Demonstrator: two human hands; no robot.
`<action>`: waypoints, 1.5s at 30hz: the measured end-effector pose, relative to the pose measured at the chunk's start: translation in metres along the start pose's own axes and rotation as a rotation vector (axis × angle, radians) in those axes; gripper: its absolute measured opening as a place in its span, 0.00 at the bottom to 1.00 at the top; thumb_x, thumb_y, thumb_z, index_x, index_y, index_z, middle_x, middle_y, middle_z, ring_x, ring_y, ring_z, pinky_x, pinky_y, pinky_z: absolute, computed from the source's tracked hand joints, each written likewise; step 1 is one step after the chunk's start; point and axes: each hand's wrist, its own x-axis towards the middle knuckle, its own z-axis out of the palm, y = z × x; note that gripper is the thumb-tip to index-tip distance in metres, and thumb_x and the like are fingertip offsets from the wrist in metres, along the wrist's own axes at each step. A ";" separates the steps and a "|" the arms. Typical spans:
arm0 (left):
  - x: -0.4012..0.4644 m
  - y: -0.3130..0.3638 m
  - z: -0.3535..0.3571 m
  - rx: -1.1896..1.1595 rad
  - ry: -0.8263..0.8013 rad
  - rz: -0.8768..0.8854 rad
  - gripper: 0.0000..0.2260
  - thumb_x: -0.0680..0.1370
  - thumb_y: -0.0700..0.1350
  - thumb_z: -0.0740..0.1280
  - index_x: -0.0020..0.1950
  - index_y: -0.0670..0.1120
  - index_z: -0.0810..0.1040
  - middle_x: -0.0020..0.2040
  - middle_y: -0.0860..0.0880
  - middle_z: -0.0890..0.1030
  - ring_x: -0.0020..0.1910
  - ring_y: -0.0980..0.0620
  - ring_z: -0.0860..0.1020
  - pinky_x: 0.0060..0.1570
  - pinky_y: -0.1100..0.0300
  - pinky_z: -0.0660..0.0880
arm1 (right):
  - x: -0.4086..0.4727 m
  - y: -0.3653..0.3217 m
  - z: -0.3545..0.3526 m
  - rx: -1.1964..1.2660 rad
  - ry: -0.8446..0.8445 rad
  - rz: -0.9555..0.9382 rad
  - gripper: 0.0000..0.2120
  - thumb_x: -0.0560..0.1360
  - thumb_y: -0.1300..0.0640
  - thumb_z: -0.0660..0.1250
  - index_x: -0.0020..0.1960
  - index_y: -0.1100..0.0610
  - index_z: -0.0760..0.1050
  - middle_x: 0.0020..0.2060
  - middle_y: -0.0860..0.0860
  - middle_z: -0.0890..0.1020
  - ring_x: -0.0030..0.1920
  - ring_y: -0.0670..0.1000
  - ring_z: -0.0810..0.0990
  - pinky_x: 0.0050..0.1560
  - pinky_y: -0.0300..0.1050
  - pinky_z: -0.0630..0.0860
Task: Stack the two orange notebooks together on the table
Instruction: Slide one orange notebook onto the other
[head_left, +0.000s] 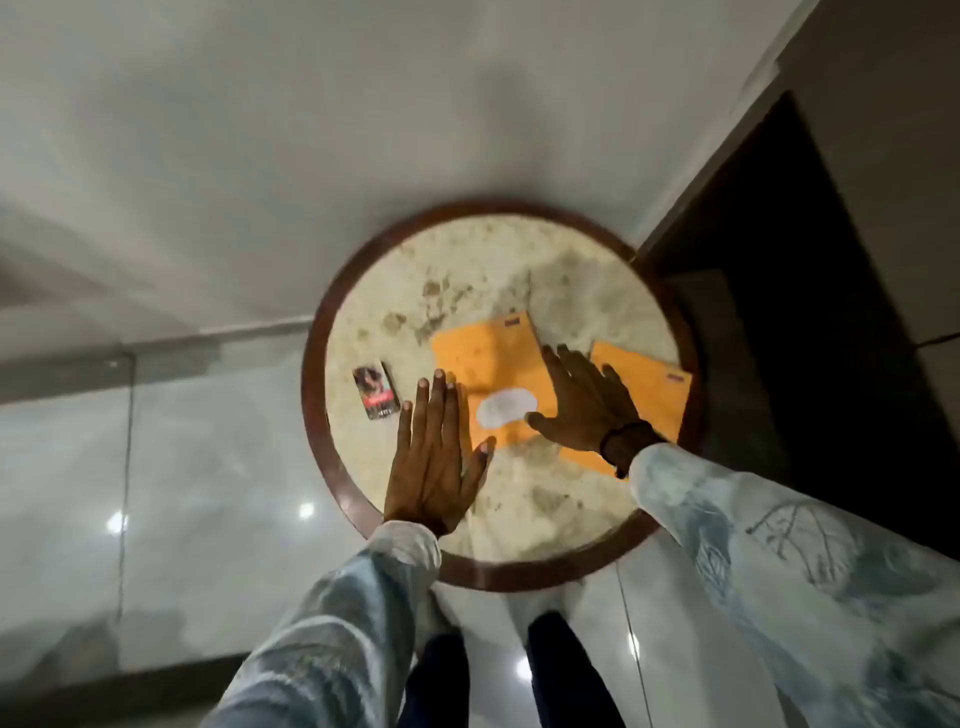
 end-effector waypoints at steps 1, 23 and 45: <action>0.000 0.000 0.019 0.005 -0.031 -0.023 0.35 0.84 0.59 0.55 0.84 0.38 0.53 0.85 0.37 0.54 0.85 0.38 0.54 0.82 0.39 0.61 | 0.007 0.002 0.019 -0.043 -0.041 -0.040 0.46 0.76 0.37 0.64 0.83 0.52 0.43 0.83 0.54 0.49 0.83 0.56 0.51 0.80 0.64 0.50; 0.003 -0.009 0.090 -0.085 -0.073 -0.135 0.35 0.85 0.56 0.52 0.84 0.38 0.45 0.86 0.38 0.45 0.86 0.40 0.45 0.85 0.43 0.51 | 0.082 -0.005 0.071 -0.061 0.253 -0.187 0.35 0.77 0.40 0.60 0.81 0.46 0.56 0.83 0.53 0.51 0.83 0.55 0.51 0.80 0.63 0.52; 0.001 -0.005 0.097 -0.025 -0.057 -0.128 0.35 0.84 0.56 0.49 0.84 0.35 0.49 0.86 0.35 0.48 0.86 0.36 0.48 0.84 0.37 0.53 | -0.002 0.114 0.105 0.589 0.331 0.745 0.73 0.53 0.27 0.77 0.81 0.61 0.45 0.80 0.61 0.57 0.80 0.63 0.58 0.75 0.66 0.63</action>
